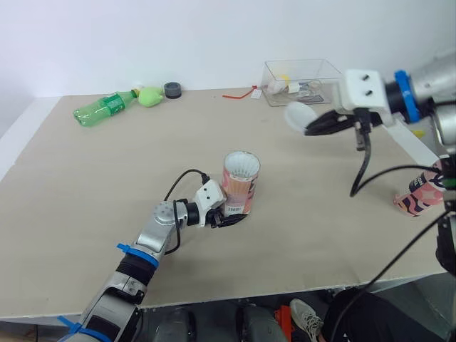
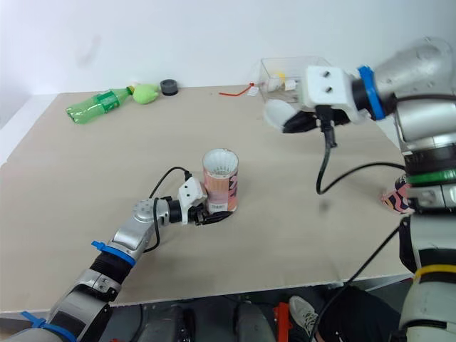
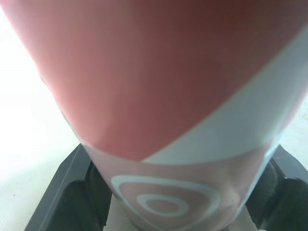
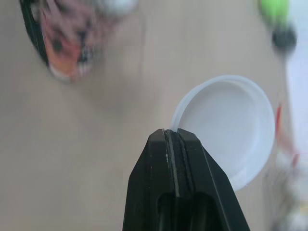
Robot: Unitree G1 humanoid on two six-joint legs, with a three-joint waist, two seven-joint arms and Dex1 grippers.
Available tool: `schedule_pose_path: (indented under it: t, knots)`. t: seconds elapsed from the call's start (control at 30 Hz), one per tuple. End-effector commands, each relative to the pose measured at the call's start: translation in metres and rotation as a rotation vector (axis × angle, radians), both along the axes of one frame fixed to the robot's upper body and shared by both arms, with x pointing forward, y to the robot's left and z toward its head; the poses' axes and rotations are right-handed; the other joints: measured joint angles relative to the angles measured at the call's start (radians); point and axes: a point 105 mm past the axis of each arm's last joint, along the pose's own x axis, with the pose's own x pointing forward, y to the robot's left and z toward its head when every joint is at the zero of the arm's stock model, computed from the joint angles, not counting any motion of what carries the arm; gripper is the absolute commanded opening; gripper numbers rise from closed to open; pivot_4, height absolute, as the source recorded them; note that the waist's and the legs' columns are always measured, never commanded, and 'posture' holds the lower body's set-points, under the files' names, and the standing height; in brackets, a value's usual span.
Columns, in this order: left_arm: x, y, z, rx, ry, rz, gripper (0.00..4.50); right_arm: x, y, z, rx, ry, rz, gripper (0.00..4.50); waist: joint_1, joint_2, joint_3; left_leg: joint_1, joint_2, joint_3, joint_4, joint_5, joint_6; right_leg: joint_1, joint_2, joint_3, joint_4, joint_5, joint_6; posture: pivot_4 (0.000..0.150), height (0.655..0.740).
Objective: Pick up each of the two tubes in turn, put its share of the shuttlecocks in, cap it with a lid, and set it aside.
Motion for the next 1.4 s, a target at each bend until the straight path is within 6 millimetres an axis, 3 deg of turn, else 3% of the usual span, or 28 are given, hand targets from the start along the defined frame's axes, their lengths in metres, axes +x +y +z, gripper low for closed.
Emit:
schedule_pose_path:
  t: [0.03,0.2,0.67,1.0,1.4]
  knots:
    - [-0.006,0.000,-0.012,0.022,0.063,-0.029,3.06,-0.012,0.022,0.010,-0.065,-0.036,0.163,0.03,0.000,0.000,0.000,-0.001,0.000,0.000,0.000,0.000,0.000,0.000,0.000,0.000,0.000,0.000,0.000,0.150,0.7400]
    - [-0.008,0.003,-0.017,0.057,0.049,-0.031,3.06,-0.027,0.047,0.006,-0.093,-0.004,0.311,0.03,0.001,0.000,0.000,-0.003,-0.001,0.000,0.000,-0.004,0.001,-0.002,-0.003,-0.001,0.000,0.003,-0.003,0.150,0.7400]
    - [-0.012,0.009,-0.027,0.100,0.040,-0.024,3.06,-0.060,0.074,-0.007,-0.173,0.107,0.514,0.03,-0.001,0.000,0.000,-0.003,0.001,-0.002,0.000,-0.004,0.001,-0.002,-0.007,-0.008,0.000,0.000,-0.008,0.150,0.7400]
    - [-0.013,0.008,-0.026,0.088,0.048,-0.018,3.06,-0.044,0.070,-0.029,-0.237,0.138,0.507,0.03,-0.001,0.000,0.000,-0.003,0.001,-0.002,0.000,-0.004,0.001,-0.003,-0.007,-0.008,0.000,0.000,-0.009,0.150,0.7400]
    - [-0.017,0.009,-0.027,0.081,0.064,-0.008,3.06,-0.039,0.075,-0.037,-0.248,0.161,0.523,0.03,-0.002,0.000,0.000,-0.001,0.002,-0.002,-0.003,-0.004,0.001,-0.002,-0.006,-0.008,0.000,0.001,-0.009,0.150,0.7400]
